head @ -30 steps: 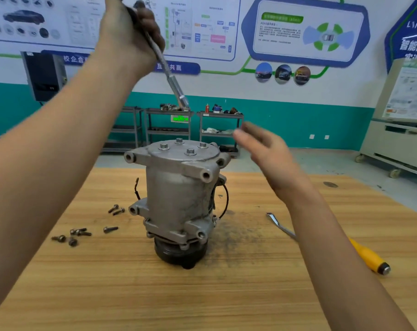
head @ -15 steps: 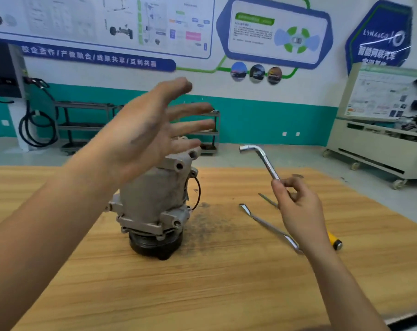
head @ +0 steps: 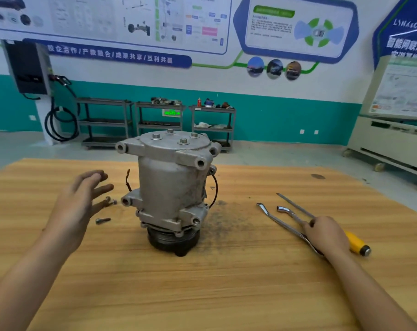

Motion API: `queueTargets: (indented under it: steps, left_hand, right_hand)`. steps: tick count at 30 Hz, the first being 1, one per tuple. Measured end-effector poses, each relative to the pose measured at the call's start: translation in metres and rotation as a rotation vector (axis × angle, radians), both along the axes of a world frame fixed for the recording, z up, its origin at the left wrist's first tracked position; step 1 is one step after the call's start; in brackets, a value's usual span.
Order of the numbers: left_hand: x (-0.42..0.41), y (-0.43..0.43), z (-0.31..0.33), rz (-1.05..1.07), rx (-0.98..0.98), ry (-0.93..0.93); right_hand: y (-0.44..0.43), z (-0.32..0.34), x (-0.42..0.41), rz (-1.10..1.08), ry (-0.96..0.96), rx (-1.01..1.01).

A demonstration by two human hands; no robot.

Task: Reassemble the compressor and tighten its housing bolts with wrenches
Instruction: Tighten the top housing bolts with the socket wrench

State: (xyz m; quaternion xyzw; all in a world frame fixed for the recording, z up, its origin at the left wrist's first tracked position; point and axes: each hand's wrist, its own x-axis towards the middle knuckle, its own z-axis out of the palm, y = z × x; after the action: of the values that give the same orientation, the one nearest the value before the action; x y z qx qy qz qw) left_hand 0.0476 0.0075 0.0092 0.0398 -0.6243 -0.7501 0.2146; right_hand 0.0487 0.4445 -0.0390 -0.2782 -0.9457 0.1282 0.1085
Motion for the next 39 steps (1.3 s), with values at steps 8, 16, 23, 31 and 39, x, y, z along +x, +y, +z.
queueTargets:
  steps: [8, 16, 23, 31, 39]
  left_hand:
    - [-0.011, 0.034, -0.036, -0.348, -0.027, -0.205]
    - [-0.001, 0.034, -0.037, -0.335, -0.103, -0.093]
    - [0.004, 0.031, -0.041, -0.199, -0.205, -0.061]
    - [0.006, 0.043, -0.044, -0.241, -0.153, -0.158]
    - [-0.006, 0.047, -0.029, -0.202, -0.080, -0.326]
  right_hand:
    - [-0.107, 0.059, 0.006, 0.671, 0.454, -0.823]
    - [-0.180, 0.075, -0.024, 1.060, 0.328, -0.894]
    - [-0.179, 0.073, -0.035, 1.061, 0.266, -0.933]
    - [-0.172, 0.039, -0.034, 1.011, 0.023, -1.191]
    - [-0.176, 0.037, -0.022, 0.963, 0.046, -1.090]
